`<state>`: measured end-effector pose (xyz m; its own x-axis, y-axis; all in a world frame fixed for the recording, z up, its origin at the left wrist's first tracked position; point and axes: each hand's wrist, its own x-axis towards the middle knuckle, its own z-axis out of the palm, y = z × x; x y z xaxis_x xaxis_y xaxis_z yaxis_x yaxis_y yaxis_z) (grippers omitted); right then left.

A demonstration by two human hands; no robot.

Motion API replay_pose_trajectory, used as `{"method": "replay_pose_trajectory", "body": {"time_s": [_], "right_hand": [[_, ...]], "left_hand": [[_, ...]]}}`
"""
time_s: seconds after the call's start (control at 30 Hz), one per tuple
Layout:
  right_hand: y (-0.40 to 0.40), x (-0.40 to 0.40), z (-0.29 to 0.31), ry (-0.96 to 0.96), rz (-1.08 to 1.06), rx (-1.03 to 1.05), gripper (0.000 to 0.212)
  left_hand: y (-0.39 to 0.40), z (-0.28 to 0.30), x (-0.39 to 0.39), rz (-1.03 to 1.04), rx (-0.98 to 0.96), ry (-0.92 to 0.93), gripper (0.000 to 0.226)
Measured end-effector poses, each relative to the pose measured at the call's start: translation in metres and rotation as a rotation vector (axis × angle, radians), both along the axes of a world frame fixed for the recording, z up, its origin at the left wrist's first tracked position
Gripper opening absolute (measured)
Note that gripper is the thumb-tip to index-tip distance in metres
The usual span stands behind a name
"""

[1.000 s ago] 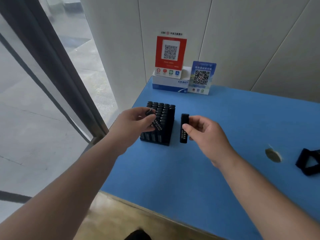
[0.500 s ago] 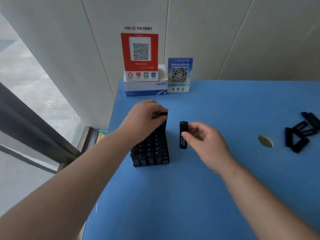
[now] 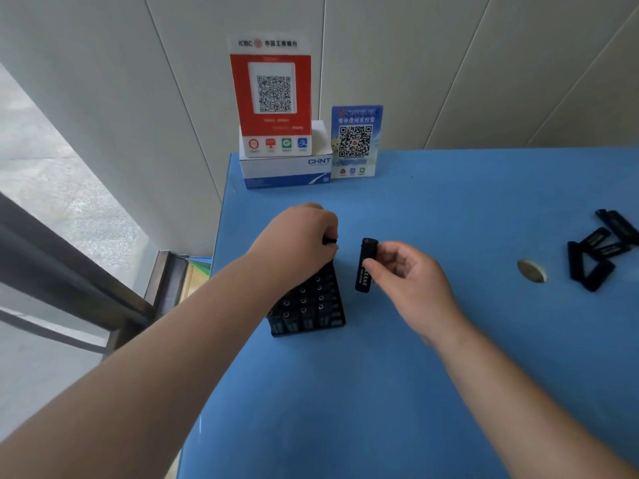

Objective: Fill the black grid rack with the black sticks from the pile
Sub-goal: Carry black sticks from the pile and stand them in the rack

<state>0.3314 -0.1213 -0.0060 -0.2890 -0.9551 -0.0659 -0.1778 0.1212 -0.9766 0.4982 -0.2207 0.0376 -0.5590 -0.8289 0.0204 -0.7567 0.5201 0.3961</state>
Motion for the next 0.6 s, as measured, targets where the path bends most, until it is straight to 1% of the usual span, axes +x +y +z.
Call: {"method": "replay_pose_trajectory", "body": {"time_s": [0.1, 0.23, 0.37, 0.43, 0.5, 0.6], "right_hand": [[-0.002, 0.0, -0.002, 0.012, 0.017, -0.007, 0.013], [-0.004, -0.002, -0.004, 0.016, 0.027, -0.01, 0.013], [-0.008, -0.004, -0.007, 0.031, 0.049, -0.02, 0.011], [-0.011, -0.004, -0.006, 0.055, 0.066, -0.036, 0.015], [-0.014, -0.005, -0.006, 0.081, 0.084, -0.049, 0.018], [-0.022, -0.004, -0.005, 0.148, 0.122, -0.062, 0.018]], "left_hand": [[-0.001, 0.003, -0.001, 0.011, -0.003, -0.041, 0.008], [-0.001, 0.005, -0.004, 0.018, -0.029, -0.131, 0.016], [0.0, 0.001, -0.006, 0.03, -0.049, -0.159, 0.015], [0.001, -0.002, -0.004, 0.058, -0.021, -0.113, 0.013], [0.003, -0.003, 0.0, 0.095, 0.018, -0.026, 0.011], [0.008, -0.004, 0.01, 0.175, 0.007, 0.118, 0.013]]}}
